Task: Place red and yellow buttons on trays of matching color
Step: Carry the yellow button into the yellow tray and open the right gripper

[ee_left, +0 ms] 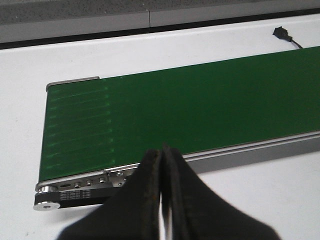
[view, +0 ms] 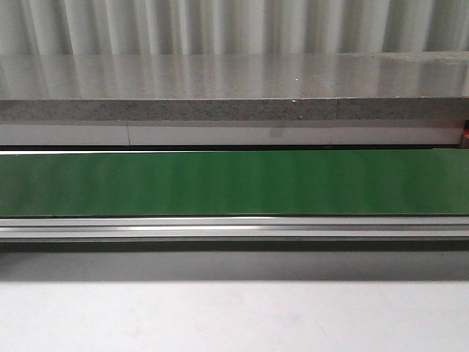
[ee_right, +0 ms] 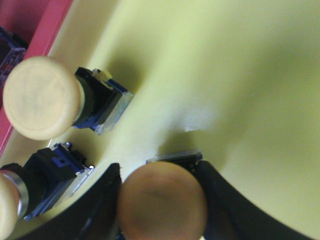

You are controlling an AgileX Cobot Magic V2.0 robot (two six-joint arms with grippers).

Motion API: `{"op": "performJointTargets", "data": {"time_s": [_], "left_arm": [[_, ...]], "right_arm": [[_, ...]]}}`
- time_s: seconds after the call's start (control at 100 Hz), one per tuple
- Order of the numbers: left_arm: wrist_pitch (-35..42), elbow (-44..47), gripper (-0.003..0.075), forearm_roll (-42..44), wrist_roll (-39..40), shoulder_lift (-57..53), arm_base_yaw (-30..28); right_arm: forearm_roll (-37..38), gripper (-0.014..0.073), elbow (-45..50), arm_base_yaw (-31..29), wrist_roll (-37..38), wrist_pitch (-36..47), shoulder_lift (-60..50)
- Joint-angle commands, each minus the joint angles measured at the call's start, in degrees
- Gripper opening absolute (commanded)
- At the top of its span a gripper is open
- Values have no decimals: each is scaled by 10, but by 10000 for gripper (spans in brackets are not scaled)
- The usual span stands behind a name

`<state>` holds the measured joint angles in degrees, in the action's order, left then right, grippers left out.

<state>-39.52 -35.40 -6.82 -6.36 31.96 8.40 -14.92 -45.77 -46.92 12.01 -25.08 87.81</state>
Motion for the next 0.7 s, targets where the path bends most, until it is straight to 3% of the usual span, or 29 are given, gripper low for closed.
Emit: {"op": "performJointTargets", "data": {"time_s": [0.0, 0.14, 0.69], "left_arm": [[39, -15, -20, -5, -1, 1, 4], [39, -15, -20, -5, -1, 1, 4], [39, -15, -20, -5, -1, 1, 4]], "right_arm": [[-4, 368, -10, -3, -2, 21, -17], [-4, 495, -10, -3, -2, 22, -17], [12, 490, -10, -3, -4, 3, -88]]}}
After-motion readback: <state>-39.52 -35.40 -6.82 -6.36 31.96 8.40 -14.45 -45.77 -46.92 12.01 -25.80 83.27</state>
